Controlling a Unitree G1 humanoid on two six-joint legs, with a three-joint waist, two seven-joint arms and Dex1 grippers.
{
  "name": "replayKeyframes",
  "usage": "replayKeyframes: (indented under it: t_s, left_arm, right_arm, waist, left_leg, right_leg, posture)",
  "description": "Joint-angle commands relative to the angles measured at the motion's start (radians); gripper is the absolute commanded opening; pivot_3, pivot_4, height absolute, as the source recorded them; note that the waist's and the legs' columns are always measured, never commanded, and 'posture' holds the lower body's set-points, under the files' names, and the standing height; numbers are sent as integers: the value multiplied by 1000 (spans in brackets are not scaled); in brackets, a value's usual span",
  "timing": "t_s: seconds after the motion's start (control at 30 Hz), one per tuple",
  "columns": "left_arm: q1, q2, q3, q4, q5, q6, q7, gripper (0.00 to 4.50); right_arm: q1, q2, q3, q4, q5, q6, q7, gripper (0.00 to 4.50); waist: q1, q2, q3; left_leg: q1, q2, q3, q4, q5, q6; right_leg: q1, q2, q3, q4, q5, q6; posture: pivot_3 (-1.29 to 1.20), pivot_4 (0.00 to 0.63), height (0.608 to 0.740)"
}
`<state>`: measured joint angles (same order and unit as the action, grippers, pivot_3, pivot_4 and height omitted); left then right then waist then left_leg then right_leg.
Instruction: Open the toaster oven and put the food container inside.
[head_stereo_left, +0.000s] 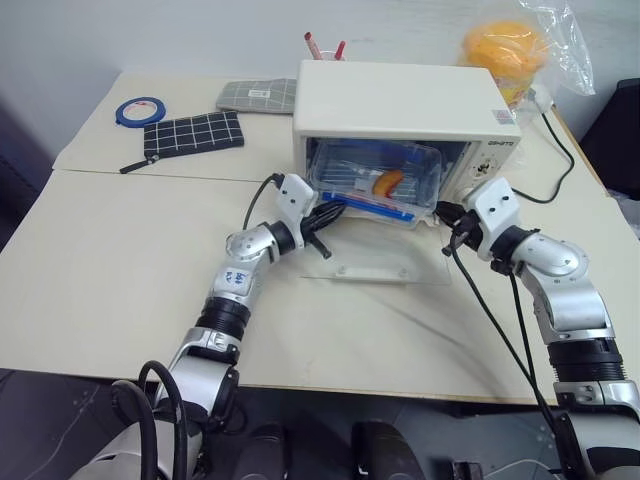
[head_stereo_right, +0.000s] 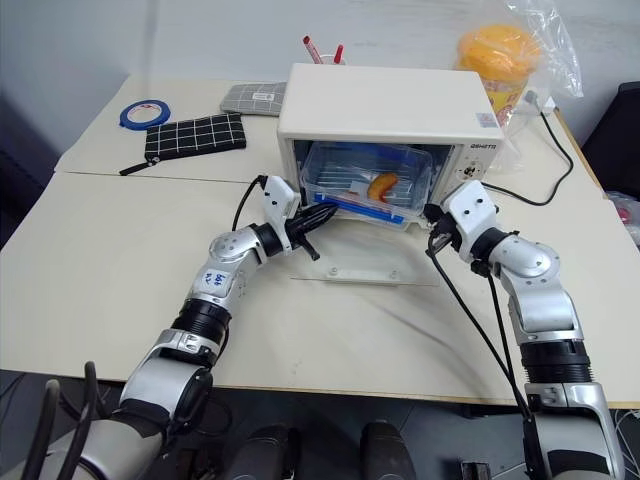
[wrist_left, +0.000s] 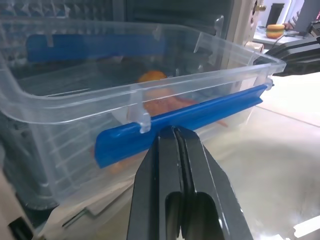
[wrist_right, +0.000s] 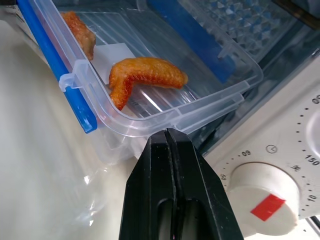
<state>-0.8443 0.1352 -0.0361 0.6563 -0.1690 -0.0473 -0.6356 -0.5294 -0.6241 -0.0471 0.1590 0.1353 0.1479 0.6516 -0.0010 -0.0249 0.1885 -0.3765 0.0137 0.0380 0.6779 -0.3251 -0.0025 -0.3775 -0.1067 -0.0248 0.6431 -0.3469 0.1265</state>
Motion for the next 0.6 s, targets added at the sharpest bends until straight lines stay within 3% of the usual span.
replayKeyframes:
  t_s: [0.03, 0.13, 0.3, 0.47, 0.6]
  left_arm:
    - [-7, 9, 9, -25, 0, -24, -16, 25]
    - [6, 19, 12, -42, -7, -16, -27, 25]
    - [16, 23, 14, -52, -8, -7, -32, 25]
    - [15, 10, 3, -51, 2, -8, -34, 25]
    - [6, 11, 0, -35, 10, -13, -40, 25]
  right_arm:
    - [43, -47, -61, -91, 33, 37, 21, 15]
    - [115, -92, -83, -200, 91, 128, 80, 15]
    - [164, -67, -56, -303, 178, 234, 131, 15]
    - [47, 25, 15, -191, 131, 192, 95, 15]
    - [-89, 81, 25, 23, 60, 67, 45, 15]
  waist:
    - [0, 0, 0]
    - [5, 0, 0]
    - [-2, 0, 0]
    - [-4, 0, 0]
    - [-1, 1, 1]
  left_leg:
    - [0, 0, 0, 0, 0, 0]
    - [-1, 0, 0, -1, 0, 0]
    - [-1, 0, 0, 1, 0, 0]
    - [0, 0, 0, 1, 0, 0]
    - [0, 0, 0, 1, 0, 0]
  right_leg:
    - [0, 0, 0, 0, 0, 0]
    - [0, 0, -1, -1, 0, 0]
    - [0, 0, -1, -1, 0, 1]
    - [0, 1, 0, -1, 0, 1]
    - [-1, 0, 0, 0, 0, 1]
  posture:
    - [0, 150, 740]
    - [0, 150, 740]
    - [0, 150, 740]
    - [0, 150, 740]
    - [0, 150, 740]
